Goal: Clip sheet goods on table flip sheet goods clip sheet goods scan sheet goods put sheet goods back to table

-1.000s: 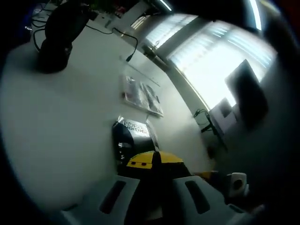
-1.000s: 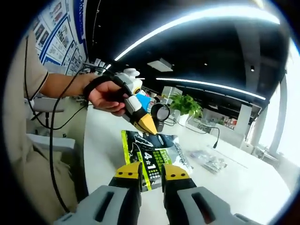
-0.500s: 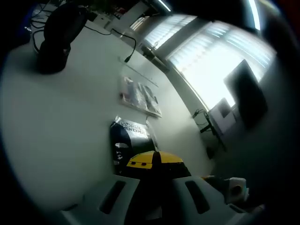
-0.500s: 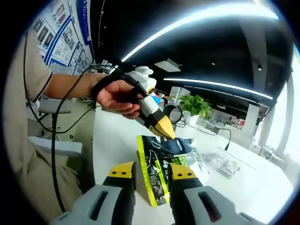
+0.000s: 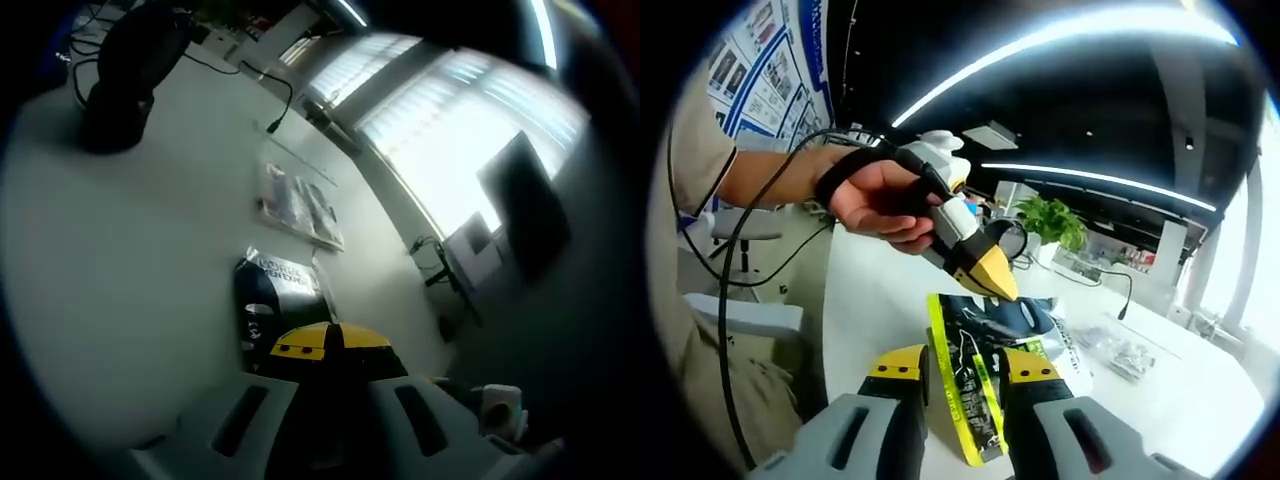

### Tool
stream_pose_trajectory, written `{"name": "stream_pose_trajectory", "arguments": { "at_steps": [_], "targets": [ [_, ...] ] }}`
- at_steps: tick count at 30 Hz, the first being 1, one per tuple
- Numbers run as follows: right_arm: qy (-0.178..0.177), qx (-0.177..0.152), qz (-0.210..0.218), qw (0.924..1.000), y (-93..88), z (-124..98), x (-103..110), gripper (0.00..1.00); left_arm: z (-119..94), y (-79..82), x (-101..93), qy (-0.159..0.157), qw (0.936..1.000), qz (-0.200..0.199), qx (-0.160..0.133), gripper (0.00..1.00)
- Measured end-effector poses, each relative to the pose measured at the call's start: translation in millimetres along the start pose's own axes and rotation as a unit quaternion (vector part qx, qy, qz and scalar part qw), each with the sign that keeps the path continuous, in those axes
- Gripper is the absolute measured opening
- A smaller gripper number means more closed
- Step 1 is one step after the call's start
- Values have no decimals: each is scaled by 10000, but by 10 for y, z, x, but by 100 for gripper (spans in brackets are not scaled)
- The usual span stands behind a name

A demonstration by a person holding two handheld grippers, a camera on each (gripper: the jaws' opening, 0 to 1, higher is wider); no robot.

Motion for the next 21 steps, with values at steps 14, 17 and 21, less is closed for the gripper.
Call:
{"name": "stream_pose_trajectory", "arguments": {
  "at_steps": [14, 17, 21],
  "targets": [
    [-452, 251, -647, 9966, 27, 211, 28, 25, -13, -20, -30, -31, 10000, -94, -10, 0],
    [-468, 267, -775, 9955, 45, 239, 63, 26, -21, -19, -44, -14, 10000, -90, -40, 0],
    [-625, 287, -933, 9933, 69, 243, 51, 21, -30, -17, -56, -21, 9999, -99, -65, 0]
  ]
}}
Point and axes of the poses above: the point that each gripper's makers call its tool centre point, and the gripper's own axes: z roughly forward along the fingers, x roughly to its left, y roughly out of its top, the point moved 8 cm from there along -z, roughly backward along the fingers, and after that the axes turned 12 degrees about y, right-handed, at the moved point
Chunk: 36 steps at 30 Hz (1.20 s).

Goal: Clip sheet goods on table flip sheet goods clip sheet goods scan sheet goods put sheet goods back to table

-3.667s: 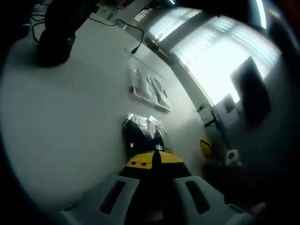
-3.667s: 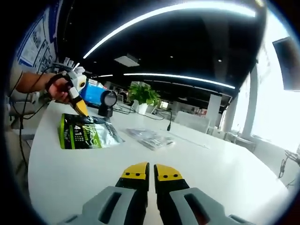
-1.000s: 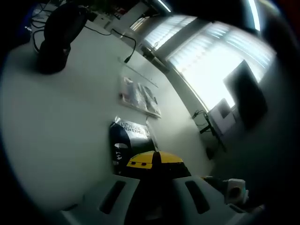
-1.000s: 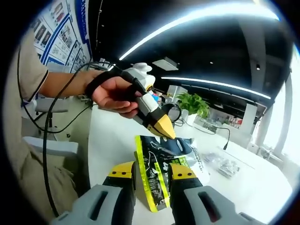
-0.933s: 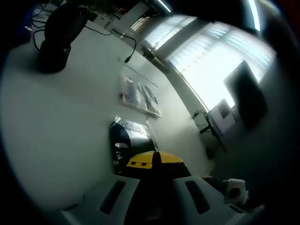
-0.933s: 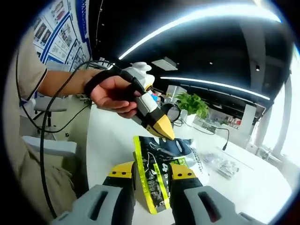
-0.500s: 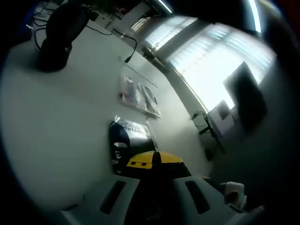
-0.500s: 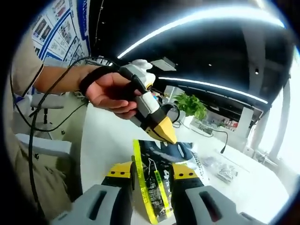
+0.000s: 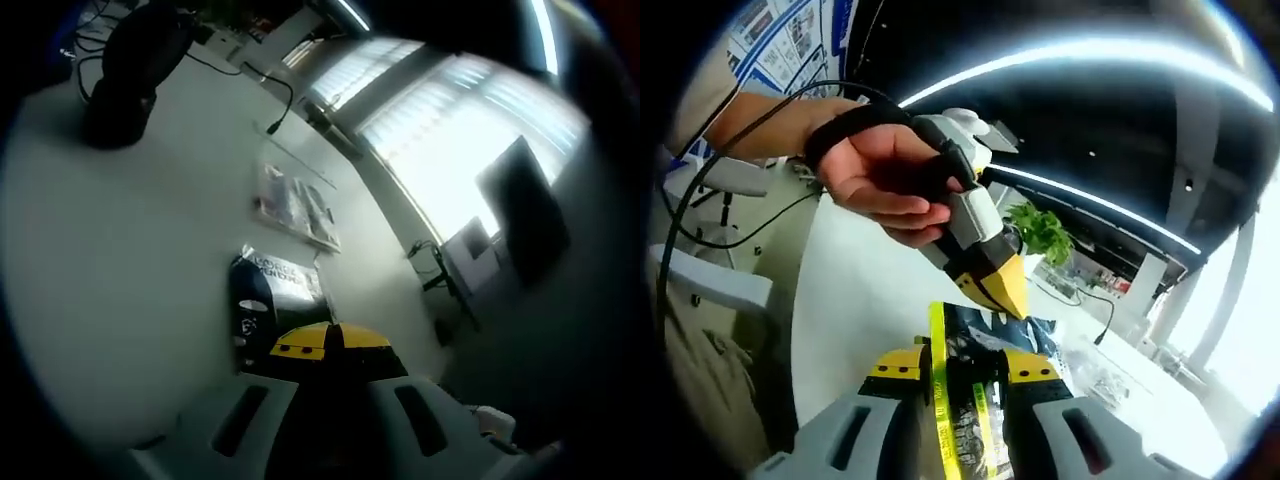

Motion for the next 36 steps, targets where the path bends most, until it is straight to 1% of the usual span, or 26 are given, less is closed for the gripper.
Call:
{"name": "stream_pose_trajectory", "arguments": {
  "at_steps": [3, 6, 9, 12, 17, 21, 25, 30, 36],
  "targets": [
    [-9, -2, -27, 10000, 0, -4, 6, 19, 2, 4, 6, 7, 10000, 5, -14, 0],
    [-70, 61, -125, 9999, -7, -21, 9, 14, 7, -5, 23, 34, 10000, 6, -16, 0],
    [-104, 92, -134, 9998, -14, -39, 0, 8, 16, -8, 47, 42, 10000, -22, 4, 0],
    [-128, 108, -87, 9998, -25, -52, -11, 3, 18, -22, 54, 38, 10000, -28, 22, 0],
    [-188, 38, 34, 9998, -32, -66, -17, 0, 19, -22, 50, 8, 10000, -20, 8, 0],
    [-185, -27, 253, 9995, -42, -82, -34, 0, 20, -32, 51, -12, 10000, -37, 18, 0],
    [-118, -137, 577, 9982, -64, -88, -50, 0, 16, -46, 41, -29, 10000, -40, 26, 0],
    [-123, -173, 619, 9979, -63, -95, -53, 0, 17, -55, 28, -68, 10000, -29, -3, 0],
    [-150, -205, 694, 9973, -69, -104, -62, 0, 24, -71, 35, -83, 9999, 129, -80, 0]
  ]
}}
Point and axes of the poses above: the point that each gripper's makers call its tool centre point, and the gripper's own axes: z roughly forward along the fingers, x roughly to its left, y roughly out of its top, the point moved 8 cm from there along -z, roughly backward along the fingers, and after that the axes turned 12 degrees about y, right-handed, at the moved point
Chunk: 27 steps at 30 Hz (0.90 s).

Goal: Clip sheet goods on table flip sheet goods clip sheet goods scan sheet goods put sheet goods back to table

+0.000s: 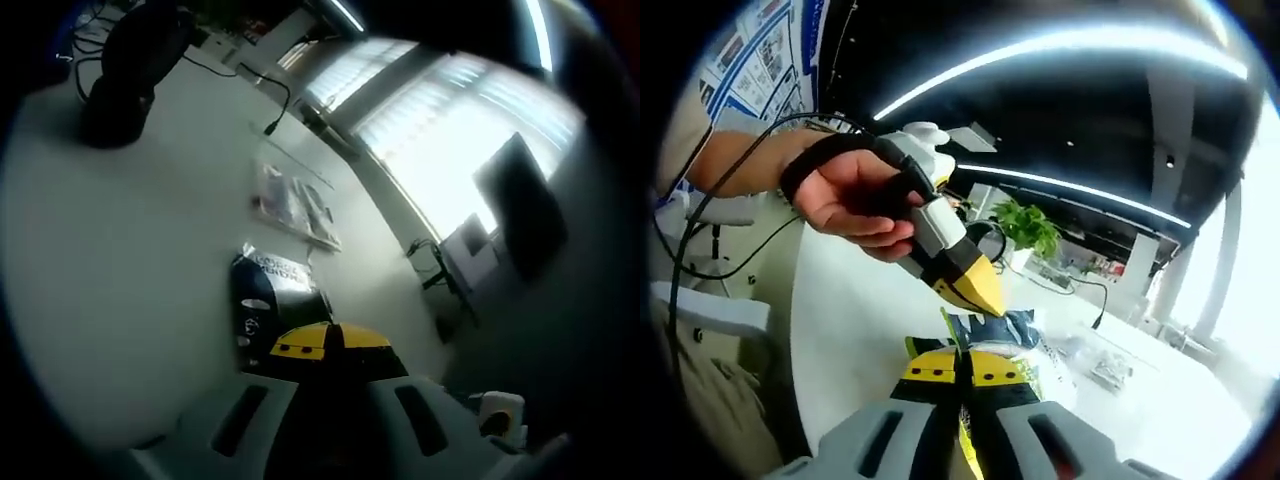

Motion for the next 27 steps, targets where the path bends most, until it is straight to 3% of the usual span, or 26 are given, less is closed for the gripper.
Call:
{"name": "stream_pose_trajectory", "arguments": {
  "at_steps": [11, 22, 24, 27],
  "targets": [
    [-151, -155, 195, 9996, 26, -40, -27, 0, -83, 128, 11, -159, 9980, 213, -569, 0],
    [-366, -346, 396, 9979, 53, -109, -82, 0, -176, 66, 156, -111, 9933, 258, -1125, 0],
    [-420, -414, 472, 9971, 67, -133, -103, 0, -179, 48, 199, -37, 9913, 377, -1258, 0],
    [-549, -533, 717, 9945, 76, -177, -134, 0, -179, 49, 289, 296, 9828, 849, -1613, 0]
  ]
}}
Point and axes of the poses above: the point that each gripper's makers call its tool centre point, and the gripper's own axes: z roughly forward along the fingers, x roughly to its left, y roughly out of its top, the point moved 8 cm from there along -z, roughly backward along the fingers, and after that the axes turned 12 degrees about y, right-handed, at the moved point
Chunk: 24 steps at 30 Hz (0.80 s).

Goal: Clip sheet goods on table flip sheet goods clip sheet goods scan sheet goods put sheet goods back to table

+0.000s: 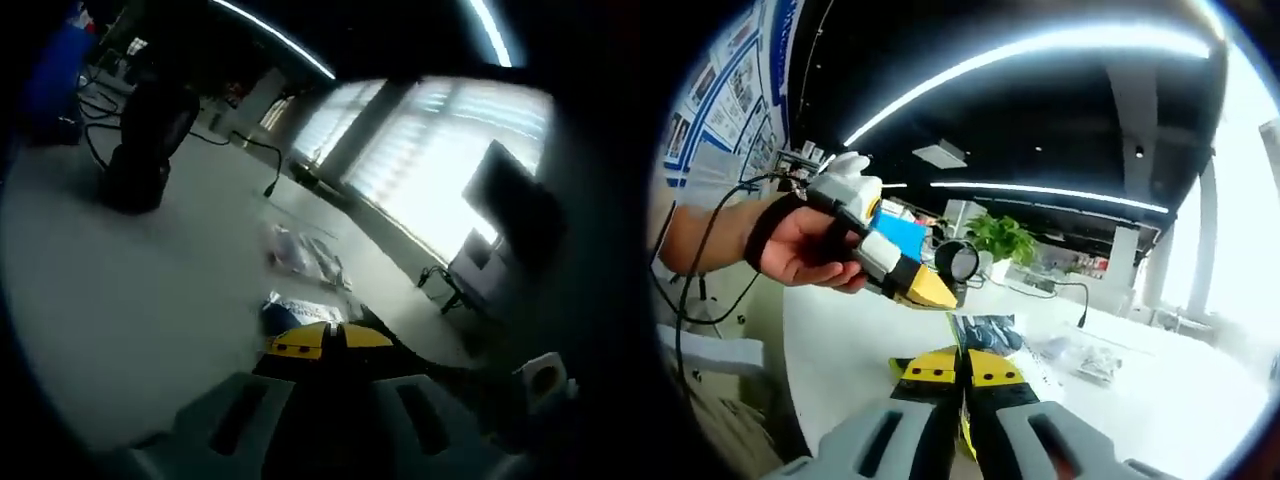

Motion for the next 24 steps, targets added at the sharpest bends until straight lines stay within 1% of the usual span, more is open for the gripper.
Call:
{"name": "stream_pose_trajectory", "arguments": {
  "at_steps": [1, 2, 5, 10, 12, 14, 16, 20, 23, 24],
  "targets": [
    [-33, -23, 23, 10000, 1, -15, -11, 0, 1, -12, 20, 76, 9997, 199, -140, 0],
    [-62, -49, 54, 10000, 5, -27, -19, 0, 2, -21, 30, 101, 9994, 292, -174, 0],
    [-144, -100, 136, 9998, 16, -57, -48, 0, 21, -66, 62, 181, 9987, 402, -263, 0],
    [-208, -139, 227, 9994, 37, -73, -80, 0, 72, -78, 143, 257, 9978, 470, -384, 0],
    [-271, -152, 241, 9992, 51, -80, -91, 0, 89, -50, 188, 344, 9964, 580, -517, 0],
    [-335, -147, 312, 9988, 53, -89, -99, 0, 88, -10, 225, 477, 9928, 874, -668, 0],
    [-395, -146, 377, 9984, 50, -100, -104, 0, 75, 30, 212, 496, 9901, 1020, -832, 0],
    [-441, -147, 502, 9977, 44, -114, -109, 0, 117, 41, 234, 435, 9902, 1023, -849, 0],
    [-489, -132, 523, 9973, 44, -121, -119, 0, 156, 15, 264, 510, 9891, 1120, -814, 0],
    [-494, -134, 530, 9973, 46, -124, -121, 0, 153, -15, 237, 528, 9884, 1168, -812, 0]
  ]
}}
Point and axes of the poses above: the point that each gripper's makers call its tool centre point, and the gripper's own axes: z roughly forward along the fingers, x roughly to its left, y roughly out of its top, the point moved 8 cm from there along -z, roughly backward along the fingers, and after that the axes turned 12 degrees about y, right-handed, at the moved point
